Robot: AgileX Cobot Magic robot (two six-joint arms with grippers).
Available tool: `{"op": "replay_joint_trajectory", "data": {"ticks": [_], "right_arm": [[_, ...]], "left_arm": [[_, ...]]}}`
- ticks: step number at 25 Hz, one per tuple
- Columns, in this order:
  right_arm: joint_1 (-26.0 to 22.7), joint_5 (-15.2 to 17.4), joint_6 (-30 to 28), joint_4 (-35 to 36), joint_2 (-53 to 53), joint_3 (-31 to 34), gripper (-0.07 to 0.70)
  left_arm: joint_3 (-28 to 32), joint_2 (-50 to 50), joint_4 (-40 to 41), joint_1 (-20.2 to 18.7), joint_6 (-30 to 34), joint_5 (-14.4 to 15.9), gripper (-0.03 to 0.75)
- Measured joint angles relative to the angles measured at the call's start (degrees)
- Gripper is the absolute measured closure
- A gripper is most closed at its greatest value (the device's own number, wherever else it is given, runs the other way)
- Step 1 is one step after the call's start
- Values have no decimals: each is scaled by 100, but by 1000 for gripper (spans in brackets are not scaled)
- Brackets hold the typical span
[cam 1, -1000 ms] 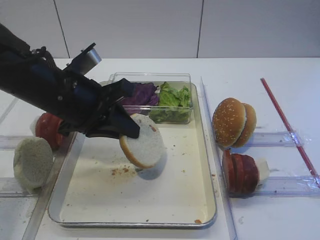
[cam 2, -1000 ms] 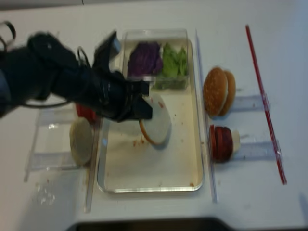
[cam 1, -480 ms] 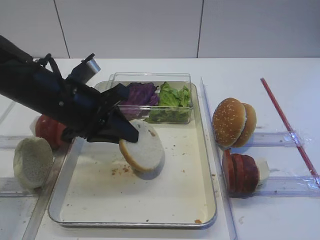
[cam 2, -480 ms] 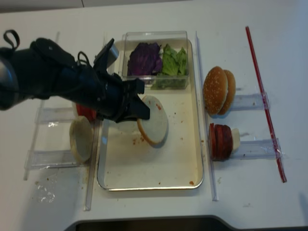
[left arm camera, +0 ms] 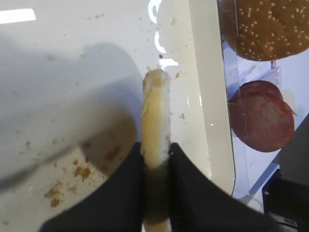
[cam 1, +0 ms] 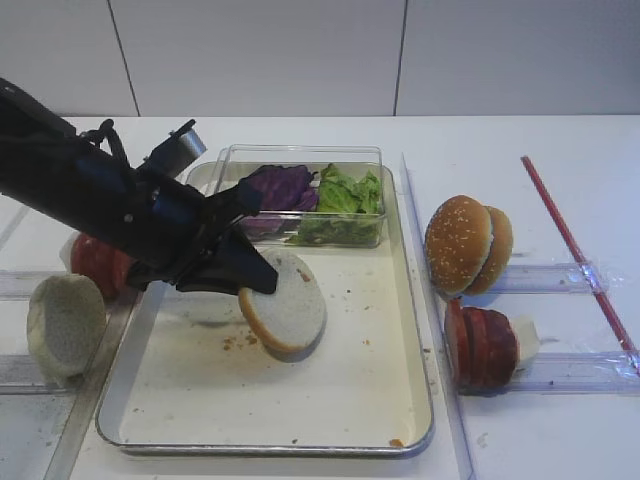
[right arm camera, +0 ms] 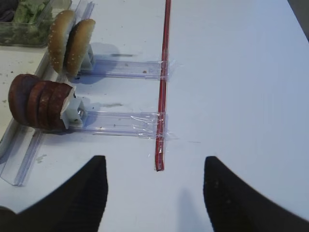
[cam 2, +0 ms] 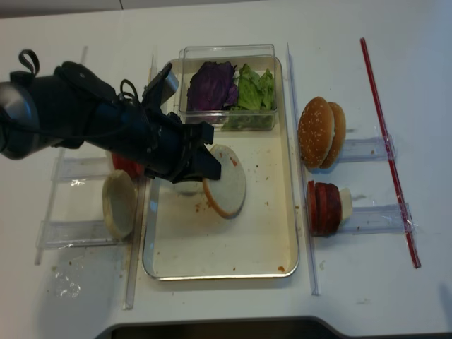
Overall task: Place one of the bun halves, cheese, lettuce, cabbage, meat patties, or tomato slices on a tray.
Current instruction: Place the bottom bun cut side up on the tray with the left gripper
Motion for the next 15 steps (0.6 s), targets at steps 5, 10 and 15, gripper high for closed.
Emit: {"op": "replay_joint_trajectory", "data": {"ticks": [5,10,15], "right_arm": [[0,0,0,0,0,0,178],[0,0,-10,0,0,0,178],[0,0,-10,0,0,0,178]], "left_arm": [[0,0,0,0,96,0,650],[0,0,61,0,114,0,650],[0,0,100,0,114,-34,650]]}}
